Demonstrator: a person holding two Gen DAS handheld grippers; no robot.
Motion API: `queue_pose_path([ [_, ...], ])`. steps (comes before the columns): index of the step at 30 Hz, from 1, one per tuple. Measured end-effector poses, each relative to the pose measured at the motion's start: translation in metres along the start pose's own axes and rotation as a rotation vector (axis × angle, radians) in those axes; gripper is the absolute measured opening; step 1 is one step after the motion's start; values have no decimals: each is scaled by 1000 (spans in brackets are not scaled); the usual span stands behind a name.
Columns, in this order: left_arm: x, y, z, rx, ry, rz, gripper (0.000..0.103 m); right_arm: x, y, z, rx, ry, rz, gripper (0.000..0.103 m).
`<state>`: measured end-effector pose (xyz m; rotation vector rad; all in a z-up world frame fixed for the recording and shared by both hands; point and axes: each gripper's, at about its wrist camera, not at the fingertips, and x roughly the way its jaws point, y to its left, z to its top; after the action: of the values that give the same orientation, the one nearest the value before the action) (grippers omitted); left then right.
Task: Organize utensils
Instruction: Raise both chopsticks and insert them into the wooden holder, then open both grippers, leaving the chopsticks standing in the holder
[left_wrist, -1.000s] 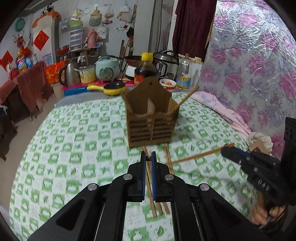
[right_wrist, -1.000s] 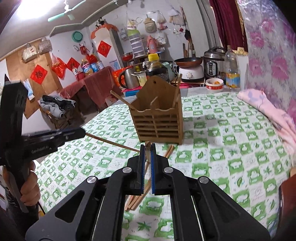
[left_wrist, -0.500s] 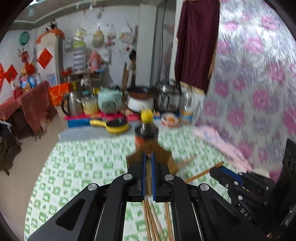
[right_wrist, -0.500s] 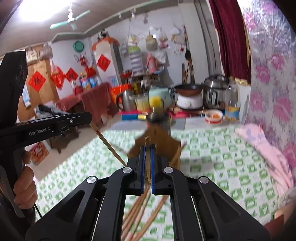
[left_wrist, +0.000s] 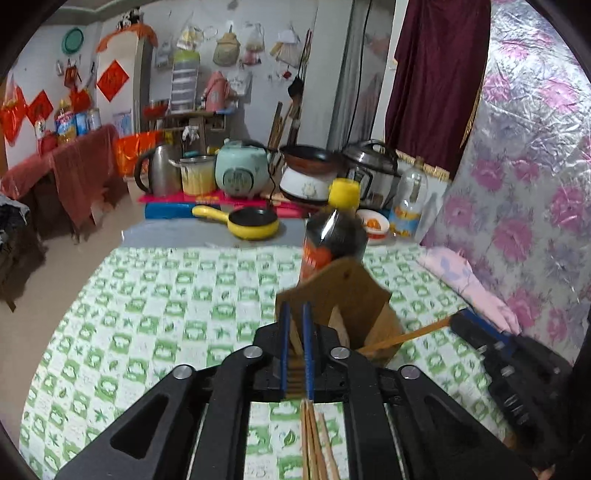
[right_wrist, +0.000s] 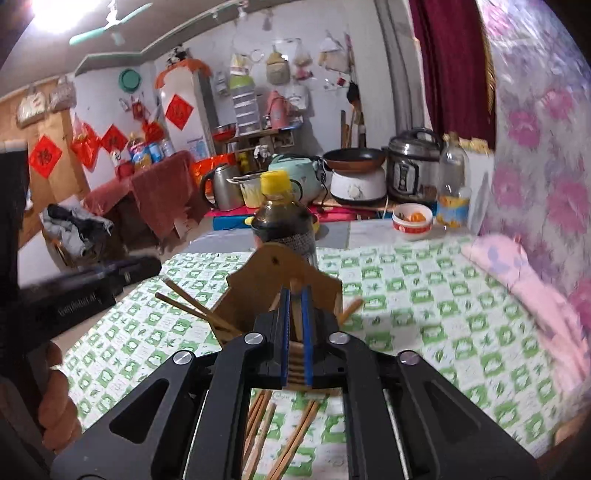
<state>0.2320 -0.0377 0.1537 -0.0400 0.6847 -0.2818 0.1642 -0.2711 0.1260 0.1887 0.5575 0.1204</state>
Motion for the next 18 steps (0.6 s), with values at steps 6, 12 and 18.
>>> queue_pose_path([
  [6, -19, 10, -18, -5, -52, 14, 63, -37, 3, -11, -21, -60, 15, 31],
  [12, -32, 15, -43, -19, -29, 11, 77, -59, 2, -31, -9, -70, 14, 51],
  [18, -31, 21, -91, -22, 30, 19, 88, -59, -6, -66, 33, -14, 25, 66],
])
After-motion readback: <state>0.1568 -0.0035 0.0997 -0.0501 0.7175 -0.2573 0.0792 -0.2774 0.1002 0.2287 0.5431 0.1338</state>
